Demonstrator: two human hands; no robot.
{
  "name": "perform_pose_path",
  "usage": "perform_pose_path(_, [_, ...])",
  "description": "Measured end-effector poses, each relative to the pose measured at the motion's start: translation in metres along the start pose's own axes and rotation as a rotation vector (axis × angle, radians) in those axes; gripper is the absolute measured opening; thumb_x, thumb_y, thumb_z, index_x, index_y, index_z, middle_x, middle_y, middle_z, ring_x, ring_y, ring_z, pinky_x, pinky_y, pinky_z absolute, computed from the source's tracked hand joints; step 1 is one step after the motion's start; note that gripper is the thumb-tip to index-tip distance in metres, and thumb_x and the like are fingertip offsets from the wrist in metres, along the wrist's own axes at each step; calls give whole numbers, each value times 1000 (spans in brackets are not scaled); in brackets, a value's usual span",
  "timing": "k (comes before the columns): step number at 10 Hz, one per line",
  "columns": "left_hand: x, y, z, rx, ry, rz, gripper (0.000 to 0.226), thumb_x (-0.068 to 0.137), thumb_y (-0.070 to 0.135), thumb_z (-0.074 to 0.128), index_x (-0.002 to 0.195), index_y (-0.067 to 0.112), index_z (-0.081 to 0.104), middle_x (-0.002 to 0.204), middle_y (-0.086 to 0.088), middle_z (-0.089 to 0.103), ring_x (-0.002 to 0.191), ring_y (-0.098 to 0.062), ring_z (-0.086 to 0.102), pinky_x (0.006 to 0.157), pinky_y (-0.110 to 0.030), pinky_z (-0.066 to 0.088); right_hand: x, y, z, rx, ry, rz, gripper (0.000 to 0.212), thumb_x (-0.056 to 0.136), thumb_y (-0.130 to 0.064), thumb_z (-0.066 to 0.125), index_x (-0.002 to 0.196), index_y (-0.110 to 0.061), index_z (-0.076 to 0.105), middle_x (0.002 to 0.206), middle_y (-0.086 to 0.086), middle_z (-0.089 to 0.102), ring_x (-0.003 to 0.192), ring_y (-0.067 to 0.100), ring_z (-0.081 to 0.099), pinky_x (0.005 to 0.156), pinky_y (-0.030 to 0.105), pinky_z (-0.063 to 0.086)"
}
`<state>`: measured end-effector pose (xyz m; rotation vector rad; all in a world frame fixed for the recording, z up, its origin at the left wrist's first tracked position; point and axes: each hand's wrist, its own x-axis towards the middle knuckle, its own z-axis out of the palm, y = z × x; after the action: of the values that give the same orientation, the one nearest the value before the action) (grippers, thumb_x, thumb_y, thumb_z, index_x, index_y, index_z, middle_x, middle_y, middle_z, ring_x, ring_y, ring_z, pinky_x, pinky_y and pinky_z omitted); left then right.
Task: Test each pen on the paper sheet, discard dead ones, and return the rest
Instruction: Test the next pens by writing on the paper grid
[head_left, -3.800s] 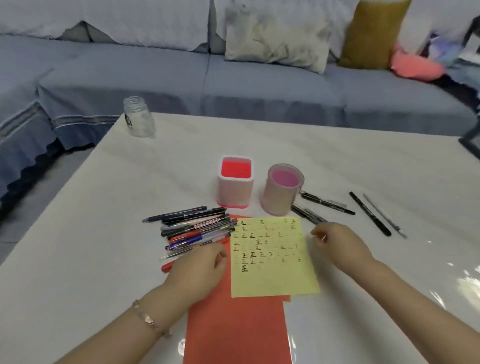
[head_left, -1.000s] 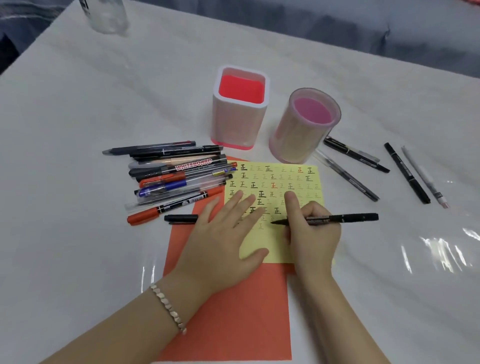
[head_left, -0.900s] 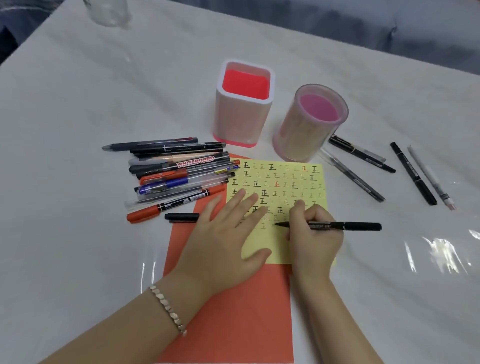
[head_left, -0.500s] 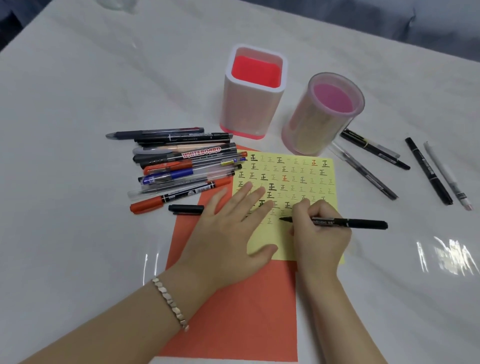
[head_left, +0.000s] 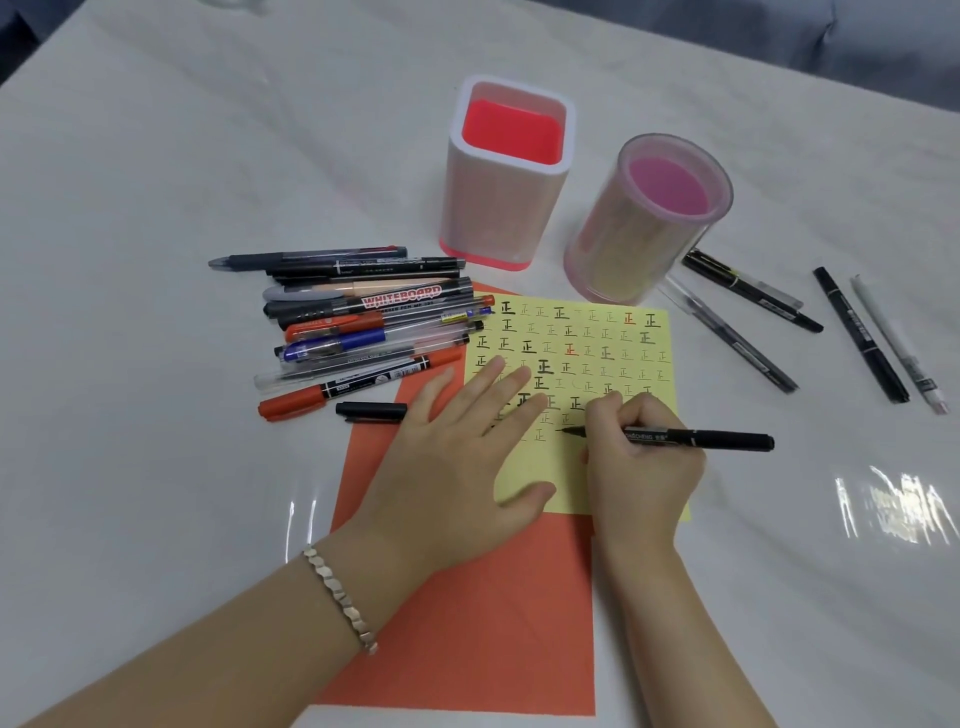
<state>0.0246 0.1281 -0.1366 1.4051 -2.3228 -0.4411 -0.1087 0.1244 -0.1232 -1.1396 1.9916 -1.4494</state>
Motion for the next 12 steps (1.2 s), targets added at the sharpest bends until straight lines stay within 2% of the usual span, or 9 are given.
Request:
perform_pose_path(3, [0,1,-2,2,-12,-6,64,76,56,44,129,22,54,142,2,45,136,-14,31,111,-42,14,1,-1,-1,3,-35,11,33,70,-19,52,50,0,34,51,30,44,48,21,37,51,25,31])
perform_pose_path(4, [0,1,-2,0,-13,-7,64,76,56,44,130,23,54,142,3,44,136,-14,31,111,-42,14,0,-1,-2,7,-40,16,32,68,-17,52,48,-3,31,48,26,39,47,18,34,49,24,29])
perform_pose_path(5, [0,1,-2,4,-14,-4,63,76,56,44,129,23,54,142,3,44,136,-14,31,111,-42,14,0,-1,-2,19,-33,18,30,66,-15,51,45,-13,30,46,11,34,47,14,31,48,21,28])
perform_pose_path(7, [0,1,-3,-5,-15,-11,64,76,56,44,129,23,54,142,3,44,136,-13,30,111,-42,13,0,0,-2,42,-29,24,30,67,-16,52,45,-15,31,45,8,34,46,14,31,48,21,28])
perform_pose_path(8, [0,1,-3,-11,-14,-14,64,76,56,44,130,23,54,142,3,44,136,-13,30,112,-40,11,-1,2,-2,35,-26,12,31,68,-15,52,46,-15,31,42,-2,30,45,10,28,47,19,26])
perform_pose_path(9, [0,2,-3,-14,-14,-12,63,76,56,44,129,23,54,142,3,44,136,-13,31,112,-41,12,0,1,-2,49,-22,17,31,68,-15,52,45,-16,30,42,-3,30,46,11,29,47,19,27])
perform_pose_path(10, [0,1,-3,-11,-18,-15,63,76,56,44,129,23,54,142,3,44,136,-13,30,112,-39,11,0,-1,-2,54,-39,11,32,68,-15,52,45,-11,31,46,17,34,48,17,34,49,23,30])
perform_pose_path(11, [0,1,-3,-9,-20,-14,64,76,56,43,130,23,54,142,3,44,137,-13,30,112,-39,10,0,-3,-1,34,-48,-2,32,68,-16,53,47,-5,30,50,29,40,48,20,35,51,27,30])
perform_pose_path(12, [0,1,-3,-4,-21,-15,64,76,57,43,129,23,54,142,3,44,136,-13,30,112,-41,12,0,-2,-1,26,-45,-15,33,68,-16,53,47,-6,29,50,29,39,47,29,36,51,28,29])
